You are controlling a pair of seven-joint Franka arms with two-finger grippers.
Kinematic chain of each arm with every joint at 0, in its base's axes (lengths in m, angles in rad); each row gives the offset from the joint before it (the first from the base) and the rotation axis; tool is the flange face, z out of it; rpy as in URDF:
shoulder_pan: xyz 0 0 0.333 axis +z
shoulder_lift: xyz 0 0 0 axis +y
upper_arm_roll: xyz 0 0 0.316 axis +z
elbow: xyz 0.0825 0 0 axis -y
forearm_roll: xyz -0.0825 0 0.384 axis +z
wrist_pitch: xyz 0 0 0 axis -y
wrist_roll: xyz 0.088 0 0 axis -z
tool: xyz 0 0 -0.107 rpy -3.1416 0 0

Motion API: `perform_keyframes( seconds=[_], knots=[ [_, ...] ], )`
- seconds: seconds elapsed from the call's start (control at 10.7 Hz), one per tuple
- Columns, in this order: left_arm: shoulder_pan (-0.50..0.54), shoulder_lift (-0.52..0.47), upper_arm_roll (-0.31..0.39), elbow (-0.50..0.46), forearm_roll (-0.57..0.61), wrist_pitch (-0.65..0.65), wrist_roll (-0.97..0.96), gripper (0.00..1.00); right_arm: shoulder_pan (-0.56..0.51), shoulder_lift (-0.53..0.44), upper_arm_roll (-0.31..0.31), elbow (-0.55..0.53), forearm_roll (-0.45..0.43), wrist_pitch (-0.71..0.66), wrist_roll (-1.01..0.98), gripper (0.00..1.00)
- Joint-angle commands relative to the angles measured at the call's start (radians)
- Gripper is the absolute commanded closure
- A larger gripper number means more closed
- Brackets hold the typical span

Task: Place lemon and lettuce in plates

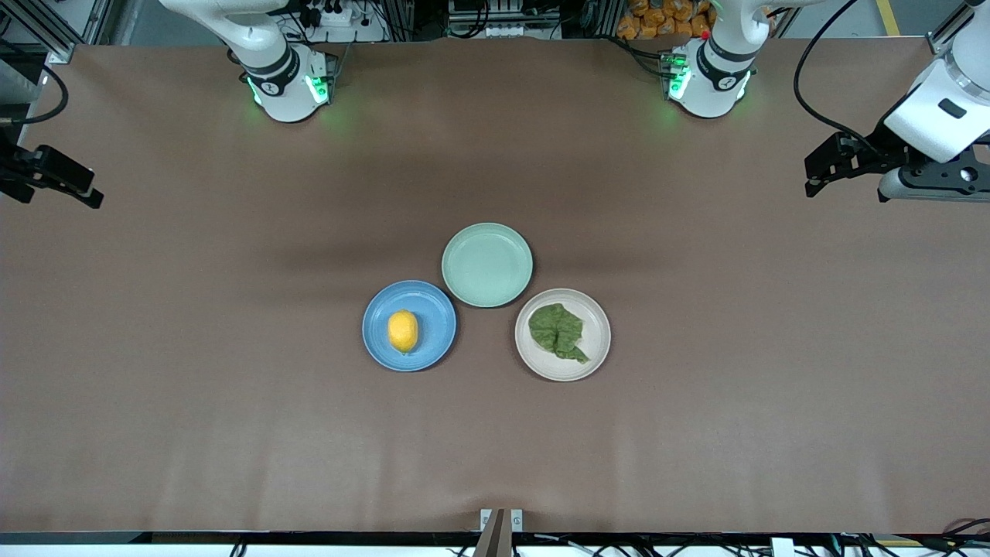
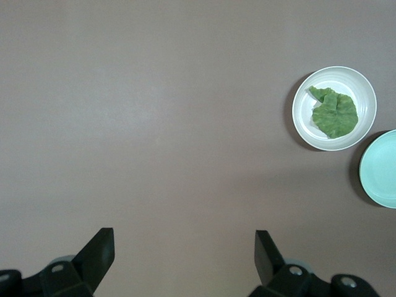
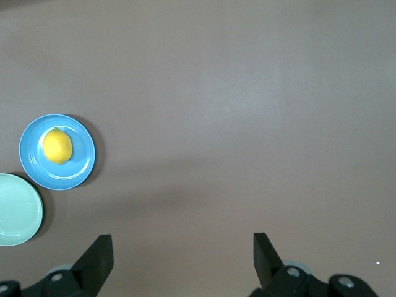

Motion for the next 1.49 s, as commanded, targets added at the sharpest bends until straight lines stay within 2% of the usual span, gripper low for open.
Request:
perform_keyframes(
  seconds=[0.0, 0.56, 1.4],
  knots=[
    [0.004, 0.008, 0.0, 0.031, -0.022, -0.025, 0.013, 0.0, 0.019, 0.043, -0.028, 0.08, 0.003, -0.03, -0.005, 0.0],
    [0.013, 0.006, 0.0, 0.029, -0.038, -0.028, -0.035, 0.0, 0.034, 0.052, -0.04, 0.08, 0.003, -0.03, -0.003, 0.0],
    [0.016, 0.008, 0.005, 0.029, -0.036, -0.029, 0.013, 0.0, 0.022, 0.063, -0.038, 0.08, 0.016, -0.03, -0.003, 0.0]
  ],
)
